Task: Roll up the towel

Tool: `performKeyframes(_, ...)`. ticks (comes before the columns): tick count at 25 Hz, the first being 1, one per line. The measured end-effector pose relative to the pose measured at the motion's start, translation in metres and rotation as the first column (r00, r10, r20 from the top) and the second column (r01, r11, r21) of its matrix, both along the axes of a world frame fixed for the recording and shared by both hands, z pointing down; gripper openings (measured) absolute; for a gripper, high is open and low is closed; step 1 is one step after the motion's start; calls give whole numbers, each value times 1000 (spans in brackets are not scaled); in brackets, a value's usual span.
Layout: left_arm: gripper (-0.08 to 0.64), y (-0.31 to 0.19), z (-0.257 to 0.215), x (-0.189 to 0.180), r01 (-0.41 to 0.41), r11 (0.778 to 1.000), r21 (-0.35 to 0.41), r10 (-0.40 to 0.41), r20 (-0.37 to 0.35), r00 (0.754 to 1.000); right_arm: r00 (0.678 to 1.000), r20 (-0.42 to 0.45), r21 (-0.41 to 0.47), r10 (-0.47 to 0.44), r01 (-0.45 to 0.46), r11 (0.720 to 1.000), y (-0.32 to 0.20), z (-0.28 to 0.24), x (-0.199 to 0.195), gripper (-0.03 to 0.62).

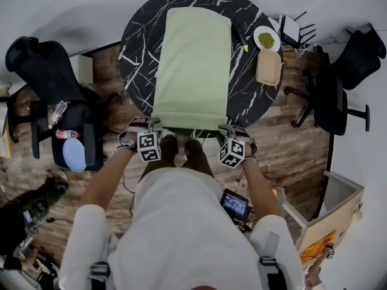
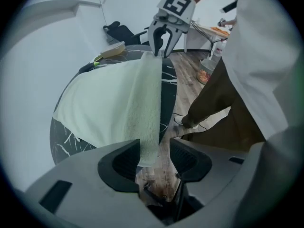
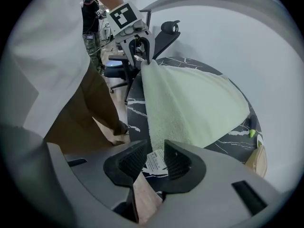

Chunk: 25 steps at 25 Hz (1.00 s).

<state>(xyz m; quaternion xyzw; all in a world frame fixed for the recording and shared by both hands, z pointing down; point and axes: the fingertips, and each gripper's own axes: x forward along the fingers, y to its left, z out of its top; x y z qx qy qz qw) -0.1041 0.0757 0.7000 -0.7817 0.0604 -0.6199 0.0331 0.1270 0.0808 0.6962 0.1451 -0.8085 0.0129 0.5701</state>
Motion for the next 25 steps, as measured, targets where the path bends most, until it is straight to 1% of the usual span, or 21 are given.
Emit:
performKeyframes(5,180,-8,11,4,20,999,-30,-19,23,1000,1000,-15,-26,25,-25,999,-4,8,1,100)
performKeyframes(7,156,-10,13,5,22,999,-33,-21,30,999,999,-18,-36,32,-33,999,-5,10,1,100)
performKeyframes(11,158,-11,15,6,19,998,-60,-16,41,999,999,-28,-47,41,-42,998,-4,15,2,100)
performKeyframes(14,150,-12,15,5,20,996,-90,-16,41,999,997,-18,-49,80,-81,995,-7,15,2,84)
performKeyframes(15,140,-12,15,4,18,995,-96,-15,38,999,995,-12,-48,101,-101,994,-10,15,3,17)
performKeyframes(16,123,-13,14,4,18,995,-97,-15,35,999,993,-6,-51,120,-120,991,-11,14,3,15)
performKeyframes(18,28,-16,12,3,26,996,-87,-24,28,999,989,2,-67,145,-145,987,-12,13,3,11)
performKeyframes(20,25,-16,10,3,31,996,-86,-29,25,999,989,4,-72,148,-148,986,-11,12,4,9)
performKeyframes(25,20,-9,3,2,9,996,-90,-8,12,1000,990,13,-94,142,-140,986,1,5,5,7)
